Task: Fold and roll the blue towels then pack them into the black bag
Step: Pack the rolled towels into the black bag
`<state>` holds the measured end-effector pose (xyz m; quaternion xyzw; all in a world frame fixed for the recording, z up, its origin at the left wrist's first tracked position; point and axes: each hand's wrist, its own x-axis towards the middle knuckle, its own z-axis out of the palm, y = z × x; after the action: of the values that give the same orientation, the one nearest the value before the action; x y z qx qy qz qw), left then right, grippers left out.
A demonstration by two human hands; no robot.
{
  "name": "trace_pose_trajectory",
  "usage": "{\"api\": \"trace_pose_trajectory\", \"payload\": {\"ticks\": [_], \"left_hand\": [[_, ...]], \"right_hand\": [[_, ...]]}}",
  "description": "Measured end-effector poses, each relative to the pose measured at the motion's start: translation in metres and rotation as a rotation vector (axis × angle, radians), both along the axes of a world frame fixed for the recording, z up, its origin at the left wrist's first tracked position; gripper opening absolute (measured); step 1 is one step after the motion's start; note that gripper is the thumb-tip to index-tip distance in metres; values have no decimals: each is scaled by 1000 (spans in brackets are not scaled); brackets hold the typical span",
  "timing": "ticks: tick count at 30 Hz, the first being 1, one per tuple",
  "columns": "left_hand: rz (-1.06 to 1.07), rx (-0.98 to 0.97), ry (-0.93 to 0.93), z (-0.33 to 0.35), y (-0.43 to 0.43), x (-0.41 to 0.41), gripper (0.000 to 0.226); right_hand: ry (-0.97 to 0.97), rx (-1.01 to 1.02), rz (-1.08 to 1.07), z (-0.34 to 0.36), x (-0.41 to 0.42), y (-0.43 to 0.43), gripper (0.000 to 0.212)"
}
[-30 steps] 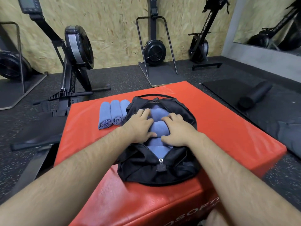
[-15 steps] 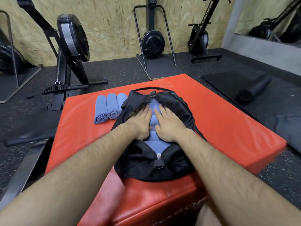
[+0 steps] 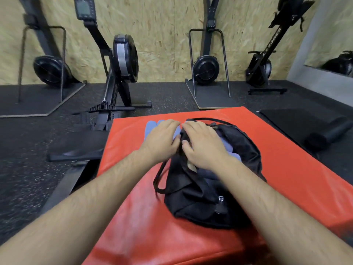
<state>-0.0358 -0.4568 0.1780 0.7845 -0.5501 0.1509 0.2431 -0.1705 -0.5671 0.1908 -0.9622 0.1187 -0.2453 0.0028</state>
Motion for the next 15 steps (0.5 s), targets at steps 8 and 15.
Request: {"api": "trace_pose_trajectory", "payload": {"ticks": [8, 15], "left_hand": [[247, 230, 145, -37, 22, 91, 61], [308, 322, 374, -81, -3, 152, 46]], "right_hand": [[327, -28, 37, -24, 127, 15, 34], [503, 18, -50, -66, 197, 11, 37]]}}
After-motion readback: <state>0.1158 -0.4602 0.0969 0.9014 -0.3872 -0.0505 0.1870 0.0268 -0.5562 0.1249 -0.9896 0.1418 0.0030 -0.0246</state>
